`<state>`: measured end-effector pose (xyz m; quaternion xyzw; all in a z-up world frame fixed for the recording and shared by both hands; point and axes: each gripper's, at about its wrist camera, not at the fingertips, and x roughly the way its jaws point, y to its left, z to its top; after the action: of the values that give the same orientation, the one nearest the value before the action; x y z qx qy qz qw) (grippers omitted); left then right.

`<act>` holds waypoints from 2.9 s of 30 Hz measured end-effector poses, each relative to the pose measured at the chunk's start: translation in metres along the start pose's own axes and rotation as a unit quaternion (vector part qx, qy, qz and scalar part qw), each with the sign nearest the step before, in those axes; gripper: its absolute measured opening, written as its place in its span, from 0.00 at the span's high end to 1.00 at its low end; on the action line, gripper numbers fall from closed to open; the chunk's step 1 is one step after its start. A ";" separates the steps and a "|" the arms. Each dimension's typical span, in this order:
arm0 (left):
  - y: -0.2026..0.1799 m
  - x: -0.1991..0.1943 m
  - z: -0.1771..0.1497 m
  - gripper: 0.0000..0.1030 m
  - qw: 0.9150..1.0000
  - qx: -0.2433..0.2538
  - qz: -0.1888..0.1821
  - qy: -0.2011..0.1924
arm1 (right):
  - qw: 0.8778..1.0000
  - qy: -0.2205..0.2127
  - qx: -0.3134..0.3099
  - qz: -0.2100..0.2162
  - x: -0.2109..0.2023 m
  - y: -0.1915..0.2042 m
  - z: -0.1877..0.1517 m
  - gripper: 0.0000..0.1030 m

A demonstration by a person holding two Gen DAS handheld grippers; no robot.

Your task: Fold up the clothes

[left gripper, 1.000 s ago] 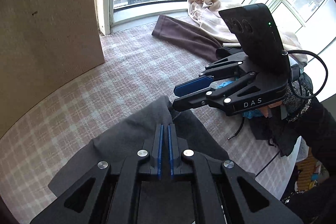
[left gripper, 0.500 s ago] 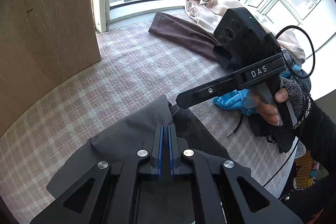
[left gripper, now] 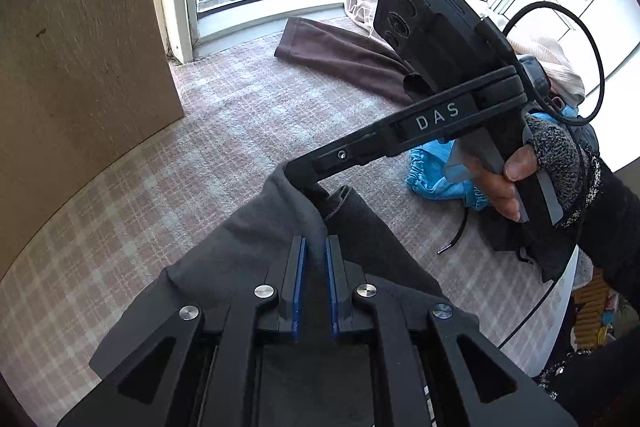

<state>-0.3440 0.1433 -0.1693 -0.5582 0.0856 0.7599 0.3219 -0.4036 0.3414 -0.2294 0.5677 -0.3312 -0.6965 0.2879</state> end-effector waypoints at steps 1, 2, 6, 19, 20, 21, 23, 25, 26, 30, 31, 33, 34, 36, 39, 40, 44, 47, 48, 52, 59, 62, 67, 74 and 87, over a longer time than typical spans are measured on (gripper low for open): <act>-0.001 0.000 -0.001 0.82 1.000 0.001 0.000 0.001 | 0.999 -0.018 -0.008 -0.035 -0.006 -0.003 0.002 0.95; -0.001 0.000 -0.002 0.82 1.000 0.002 0.000 0.002 | 0.999 -0.022 -0.001 -0.031 -0.011 -0.006 0.002 0.94; -0.001 0.003 -0.009 0.82 1.000 0.010 0.006 0.010 | 1.000 0.006 -0.005 -0.006 -0.017 -0.004 -0.020 0.87; 0.012 -0.015 -0.045 0.82 1.000 -0.024 0.001 -0.003 | 0.994 0.042 -0.061 0.079 -0.020 0.019 -0.098 0.95; 0.014 -0.019 -0.053 0.82 0.999 -0.032 -0.007 -0.008 | 0.994 0.061 -0.069 0.052 -0.018 0.019 -0.103 0.95; 0.015 -0.021 -0.059 0.82 0.999 -0.039 -0.013 -0.011 | 0.994 0.079 -0.077 0.025 -0.015 0.019 -0.108 0.93; 0.014 -0.021 -0.068 0.82 0.998 -0.051 -0.021 -0.016 | 0.993 0.093 -0.065 -0.034 -0.013 0.013 -0.106 0.91; 0.010 -0.019 -0.072 0.82 0.996 -0.068 -0.038 -0.032 | 0.996 0.075 -0.040 -0.033 -0.019 0.009 -0.089 0.89; 0.005 -0.016 -0.073 0.82 0.995 -0.075 -0.054 -0.041 | 0.998 0.057 -0.030 -0.029 -0.024 0.008 -0.078 0.86; -0.029 0.002 -0.071 0.82 0.993 -0.072 -0.072 -0.059 | 0.999 0.021 0.004 -0.029 -0.023 0.005 -0.032 0.68; -0.039 0.007 -0.071 0.82 0.995 -0.062 -0.062 -0.054 | 0.999 0.031 0.009 -0.031 -0.013 0.005 -0.022 0.68; -0.059 0.018 -0.069 0.82 0.998 -0.031 -0.030 -0.039 | 0.998 0.055 0.020 -0.039 0.010 0.003 -0.009 0.68; -0.068 0.024 -0.069 0.82 0.999 -0.012 -0.014 -0.031 | 0.997 0.067 0.026 -0.043 0.021 0.003 -0.003 0.68; -0.081 0.032 -0.070 0.82 1.000 0.016 0.010 -0.020 | 0.996 0.075 0.016 -0.037 0.035 0.007 -0.001 0.70; -0.082 0.038 -0.073 0.79 0.999 0.027 0.016 -0.016 | 0.996 0.047 -0.028 -0.065 0.026 0.020 -0.001 0.88; -0.079 0.033 -0.074 0.78 0.999 0.023 0.013 -0.019 | 0.996 0.033 -0.038 -0.073 0.021 0.022 -0.001 0.89; -0.044 -0.012 -0.092 0.73 0.998 -0.014 0.040 -0.055 | 0.998 0.019 -0.016 -0.061 0.011 0.016 -0.004 0.89; 0.005 -0.039 -0.116 0.68 0.993 -0.058 0.088 -0.060 | 1.000 0.001 0.013 -0.023 0.000 0.013 -0.005 0.89; 0.022 -0.044 -0.124 0.68 0.990 -0.072 0.104 -0.056 | 1.000 -0.010 0.024 -0.005 -0.004 0.014 -0.005 0.89; 0.068 -0.052 -0.131 0.68 0.983 -0.107 0.134 -0.063 | 0.994 -0.038 -0.027 -0.102 -0.020 0.029 -0.011 0.89; 0.098 -0.024 -0.092 0.66 0.982 -0.089 0.139 -0.090 | 0.975 -0.032 -0.173 -0.134 -0.007 0.084 -0.032 0.86; 0.107 -0.021 -0.092 0.68 0.982 -0.087 0.148 -0.072 | 0.951 0.055 -0.188 -0.237 0.052 0.072 -0.036 0.91; 0.113 -0.097 -0.144 0.56 0.968 -0.169 0.148 -0.107 | 0.979 -0.046 -0.099 -0.172 -0.019 0.067 -0.061 0.57; 0.106 -0.071 -0.198 0.50 0.950 -0.301 0.035 -0.074 | 0.973 -0.048 -0.060 -0.217 -0.023 0.042 -0.130 0.46; 0.088 -0.025 -0.180 0.41 0.937 -0.341 0.043 -0.059 | 0.960 -0.050 -0.093 -0.260 -0.006 0.040 -0.147 0.42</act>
<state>-0.2487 -0.0231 -0.2317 -0.5847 -0.1741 0.7879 0.0838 -0.2569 0.3015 -0.2144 0.5691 -0.1195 -0.8029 0.1314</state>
